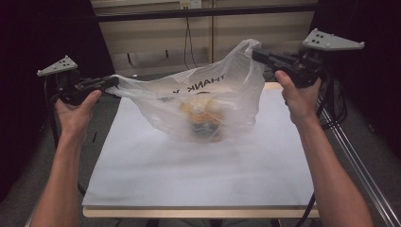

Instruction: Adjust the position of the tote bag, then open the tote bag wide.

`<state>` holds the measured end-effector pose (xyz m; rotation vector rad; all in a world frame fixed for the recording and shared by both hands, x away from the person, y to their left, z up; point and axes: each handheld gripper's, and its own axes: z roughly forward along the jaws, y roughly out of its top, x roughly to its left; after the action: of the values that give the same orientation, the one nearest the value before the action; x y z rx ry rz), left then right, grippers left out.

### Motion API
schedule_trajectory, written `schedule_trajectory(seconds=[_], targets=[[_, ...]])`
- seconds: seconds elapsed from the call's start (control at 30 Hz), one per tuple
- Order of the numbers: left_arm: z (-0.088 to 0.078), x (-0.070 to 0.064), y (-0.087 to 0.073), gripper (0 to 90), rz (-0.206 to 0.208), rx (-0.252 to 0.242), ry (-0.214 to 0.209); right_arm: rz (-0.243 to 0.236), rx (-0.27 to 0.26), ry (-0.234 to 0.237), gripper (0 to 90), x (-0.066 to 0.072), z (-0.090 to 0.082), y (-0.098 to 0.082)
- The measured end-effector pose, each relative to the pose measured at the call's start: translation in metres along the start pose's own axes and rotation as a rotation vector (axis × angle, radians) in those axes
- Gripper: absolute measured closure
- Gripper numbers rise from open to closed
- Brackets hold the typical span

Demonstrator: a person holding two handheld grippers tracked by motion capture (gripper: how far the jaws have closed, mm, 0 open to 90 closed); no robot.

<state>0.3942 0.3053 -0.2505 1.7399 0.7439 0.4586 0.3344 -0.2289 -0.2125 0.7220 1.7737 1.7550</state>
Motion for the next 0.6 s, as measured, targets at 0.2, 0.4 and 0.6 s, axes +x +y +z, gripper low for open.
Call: schedule_trajectory(seconds=[0.2,0.4,0.6], targets=[[0.006,-0.003,0.004,88.6,-0.025,-0.016,-0.005,0.02,-0.041,-0.049,90.0,-0.017,-0.013,0.009],[0.013,-0.004,0.006,88.7,-0.021,-0.011,0.007,0.029,-0.013,-0.095,90.0,-0.032,-0.015,0.0],[0.021,0.002,0.004,88.8,-0.031,0.006,0.022,0.052,-0.01,-0.202,90.0,-0.046,-0.023,-0.008]])
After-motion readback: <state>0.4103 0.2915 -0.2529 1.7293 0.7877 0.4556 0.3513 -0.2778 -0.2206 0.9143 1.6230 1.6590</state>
